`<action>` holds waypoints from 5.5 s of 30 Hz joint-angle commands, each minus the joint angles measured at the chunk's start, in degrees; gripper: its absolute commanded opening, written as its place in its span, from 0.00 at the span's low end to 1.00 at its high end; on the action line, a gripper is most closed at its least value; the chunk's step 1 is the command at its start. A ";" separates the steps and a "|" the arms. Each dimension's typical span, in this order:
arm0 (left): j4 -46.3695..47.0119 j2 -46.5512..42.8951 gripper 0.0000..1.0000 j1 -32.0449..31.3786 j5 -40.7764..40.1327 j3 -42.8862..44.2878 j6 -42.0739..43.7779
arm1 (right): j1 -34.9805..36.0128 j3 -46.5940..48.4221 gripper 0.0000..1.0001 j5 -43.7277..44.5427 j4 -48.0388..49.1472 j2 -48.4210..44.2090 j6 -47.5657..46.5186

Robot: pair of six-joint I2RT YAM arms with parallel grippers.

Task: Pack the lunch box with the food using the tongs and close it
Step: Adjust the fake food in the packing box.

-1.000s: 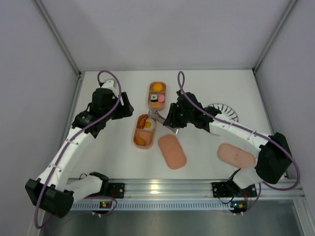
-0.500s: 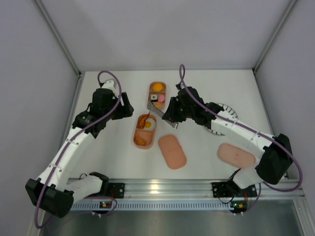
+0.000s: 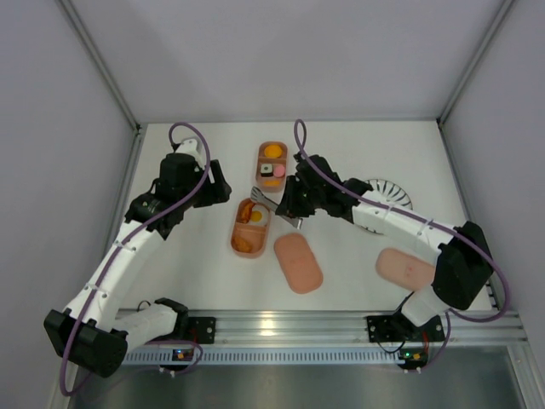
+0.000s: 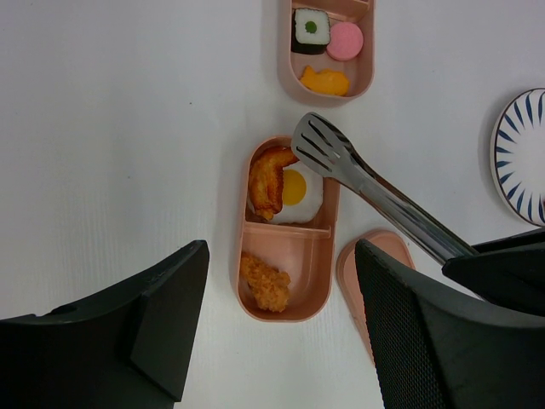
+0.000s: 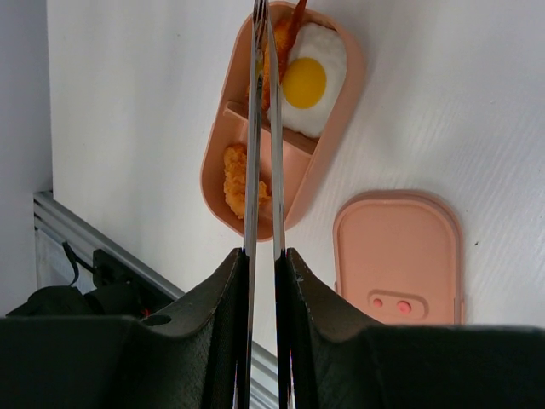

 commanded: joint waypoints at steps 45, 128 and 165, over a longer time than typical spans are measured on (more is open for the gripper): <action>2.85 -0.29 0.74 0.38 0.10 -0.20 0.19 | 6.29 -0.06 0.10 9.72 -10.56 1.79 -3.56; 2.15 -0.91 0.74 0.38 -0.34 -0.29 -0.52 | 4.80 8.03 0.32 3.22 -13.12 3.64 -6.73; 2.15 -0.73 0.74 0.47 -0.78 -0.11 -0.61 | 5.33 12.25 0.32 -0.38 -12.59 7.24 -7.35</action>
